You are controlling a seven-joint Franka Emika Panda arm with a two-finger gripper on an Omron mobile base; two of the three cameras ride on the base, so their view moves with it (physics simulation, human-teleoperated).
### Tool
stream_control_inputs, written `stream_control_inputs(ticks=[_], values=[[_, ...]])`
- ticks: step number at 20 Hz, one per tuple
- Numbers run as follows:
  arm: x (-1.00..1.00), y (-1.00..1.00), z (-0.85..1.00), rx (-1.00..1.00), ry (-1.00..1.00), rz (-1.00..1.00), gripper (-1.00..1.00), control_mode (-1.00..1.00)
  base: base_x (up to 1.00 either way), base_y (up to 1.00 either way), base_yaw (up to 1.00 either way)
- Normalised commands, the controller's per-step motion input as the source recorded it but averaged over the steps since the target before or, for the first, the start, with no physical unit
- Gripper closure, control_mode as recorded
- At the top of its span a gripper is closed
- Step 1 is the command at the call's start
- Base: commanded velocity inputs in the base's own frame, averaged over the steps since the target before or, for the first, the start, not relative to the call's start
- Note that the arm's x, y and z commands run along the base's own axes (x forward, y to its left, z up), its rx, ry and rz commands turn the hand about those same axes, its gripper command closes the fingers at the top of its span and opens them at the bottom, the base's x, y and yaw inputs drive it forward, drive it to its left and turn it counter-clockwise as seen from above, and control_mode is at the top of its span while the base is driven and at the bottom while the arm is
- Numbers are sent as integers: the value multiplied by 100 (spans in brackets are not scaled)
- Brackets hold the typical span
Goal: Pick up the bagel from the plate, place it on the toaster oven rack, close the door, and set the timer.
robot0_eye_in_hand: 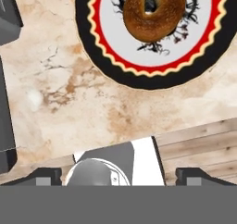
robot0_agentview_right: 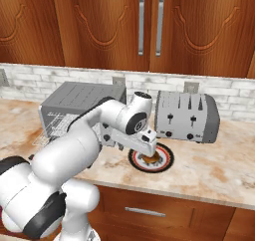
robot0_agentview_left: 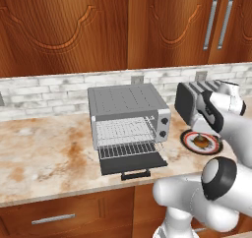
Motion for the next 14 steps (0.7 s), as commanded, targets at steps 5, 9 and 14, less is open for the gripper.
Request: stream_control_inputs(ticks=[5,9,14], values=[[12,-29,-14,0,1,-1,-100,-100,0,0,0],[19,-18,-17,0,3,-1,-100,-100,0,0,0],[25,-22,-22,0,8,-1,-100,-100,0,0,0]])
